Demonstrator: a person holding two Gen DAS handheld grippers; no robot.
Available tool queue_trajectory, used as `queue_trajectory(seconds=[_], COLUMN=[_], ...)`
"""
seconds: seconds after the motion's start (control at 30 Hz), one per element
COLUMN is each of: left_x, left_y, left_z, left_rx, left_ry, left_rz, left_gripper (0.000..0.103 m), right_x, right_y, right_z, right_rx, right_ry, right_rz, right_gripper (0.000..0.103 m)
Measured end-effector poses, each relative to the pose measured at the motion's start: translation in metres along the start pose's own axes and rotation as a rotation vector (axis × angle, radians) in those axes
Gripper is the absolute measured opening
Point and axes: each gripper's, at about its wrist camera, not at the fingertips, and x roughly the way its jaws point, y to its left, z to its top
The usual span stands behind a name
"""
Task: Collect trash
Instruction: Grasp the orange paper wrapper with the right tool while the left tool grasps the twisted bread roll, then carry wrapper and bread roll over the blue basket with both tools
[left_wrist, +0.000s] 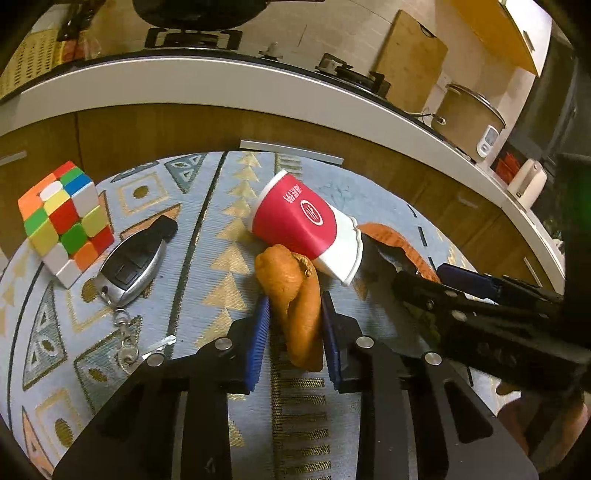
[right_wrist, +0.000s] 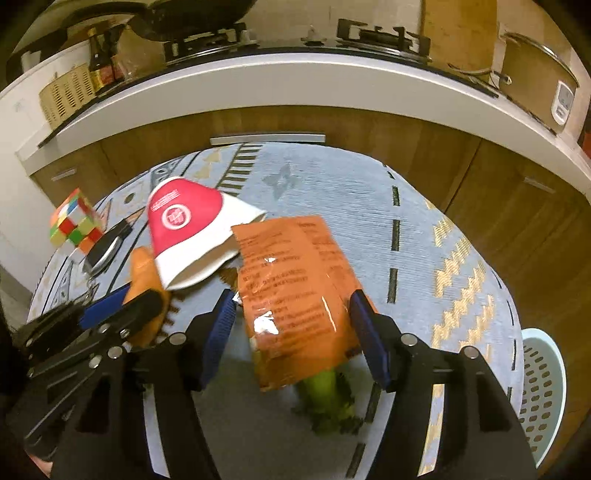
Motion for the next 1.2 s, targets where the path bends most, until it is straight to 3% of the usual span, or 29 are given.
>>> queue_trajectory(seconds=[0.13, 0.27, 0.5, 0.8, 1.2], left_x=[-0.003, -0.009, -0.019, -0.059, -0.091], left_y=[-0.001, -0.006, -0.013, -0.047, -0.141], left_z=[-0.001, -0.004, -0.006, -0.011, -0.022], left_rx=[0.005, 0.032, 0.05, 0.092, 0.243], left_ry=[-0.011, -0.036, -0.061, -0.106, -0.134], left_rz=[-0.005, 0.012, 0.004, -0.066, -0.19], left_gripper=[0.026, 0.026, 0.025, 0.025, 0.025], right_x=[-0.001, -0.013, -0.053, -0.102, -0.161], right_y=[-0.013, -0.026, -0.041, -0.064, -0.115], right_z=[-0.001, -0.003, -0.011, -0.03, -0.073], right_rx=[0.058, 0.131, 0.196, 0.227, 0.298], right_ry=[-0.008, -0.045, -0.137, -0.212, -0.287], right_rz=[0.046, 0.1, 0.094, 0.059, -0.003], right_gripper=[0.039, 0.032, 0.02, 0.018, 0.018])
